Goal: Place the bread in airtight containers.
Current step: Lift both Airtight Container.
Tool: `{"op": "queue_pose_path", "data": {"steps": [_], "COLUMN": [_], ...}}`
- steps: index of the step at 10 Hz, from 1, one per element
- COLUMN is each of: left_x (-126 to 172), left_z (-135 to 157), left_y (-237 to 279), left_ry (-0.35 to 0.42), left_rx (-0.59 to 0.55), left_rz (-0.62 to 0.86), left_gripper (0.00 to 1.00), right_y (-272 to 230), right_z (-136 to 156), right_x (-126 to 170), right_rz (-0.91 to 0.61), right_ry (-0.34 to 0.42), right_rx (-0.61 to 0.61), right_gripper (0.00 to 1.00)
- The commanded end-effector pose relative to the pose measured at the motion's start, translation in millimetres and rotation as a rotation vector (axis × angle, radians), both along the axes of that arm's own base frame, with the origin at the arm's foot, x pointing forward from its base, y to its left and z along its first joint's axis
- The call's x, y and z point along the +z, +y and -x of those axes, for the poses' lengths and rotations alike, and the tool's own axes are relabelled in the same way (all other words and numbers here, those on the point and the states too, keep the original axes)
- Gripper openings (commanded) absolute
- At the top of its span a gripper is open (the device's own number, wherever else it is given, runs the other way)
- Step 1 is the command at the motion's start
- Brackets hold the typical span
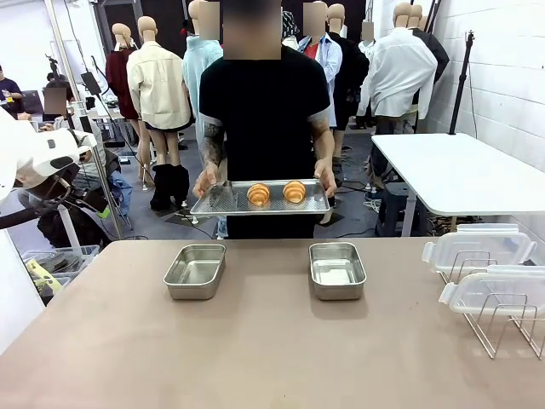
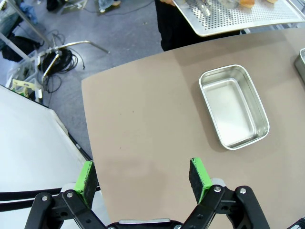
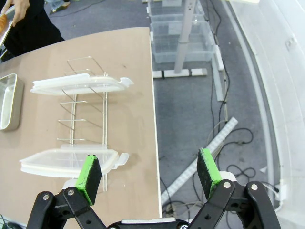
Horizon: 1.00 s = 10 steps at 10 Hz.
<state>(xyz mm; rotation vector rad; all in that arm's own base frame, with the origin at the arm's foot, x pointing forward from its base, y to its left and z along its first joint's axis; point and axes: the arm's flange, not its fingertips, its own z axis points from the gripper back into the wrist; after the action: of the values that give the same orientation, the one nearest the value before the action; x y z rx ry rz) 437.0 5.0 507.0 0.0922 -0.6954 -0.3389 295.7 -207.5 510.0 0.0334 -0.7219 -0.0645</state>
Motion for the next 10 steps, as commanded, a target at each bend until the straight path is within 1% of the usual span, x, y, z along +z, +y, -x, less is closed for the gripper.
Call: {"op": "queue_pose_path", "data": {"steps": [1, 9, 10], "left_x": [-0.3, 0.0, 9.2], "left_z": [3.1, 0.0, 5.4], "left_y": [2.7, 0.0, -29.8], "left_ry": [-0.001, 0.0, -0.031], "left_rx": [0.002, 0.0, -0.026], "left_rz": [-0.008, 0.0, 0.008], "left_gripper": [1.0, 1.0, 1.0], "right_y": [0.2, 0.0, 18.7], "right_z": [0.0, 0.0, -9.3], "right_x": [-2.3, 0.0, 23.6], "right_rz": [-0.009, 0.0, 0.006], "right_ry": [0.002, 0.0, -0.013], "right_rx": [0.004, 0.0, 0.079], "right_gripper": [1.0, 1.0, 1.0]}}
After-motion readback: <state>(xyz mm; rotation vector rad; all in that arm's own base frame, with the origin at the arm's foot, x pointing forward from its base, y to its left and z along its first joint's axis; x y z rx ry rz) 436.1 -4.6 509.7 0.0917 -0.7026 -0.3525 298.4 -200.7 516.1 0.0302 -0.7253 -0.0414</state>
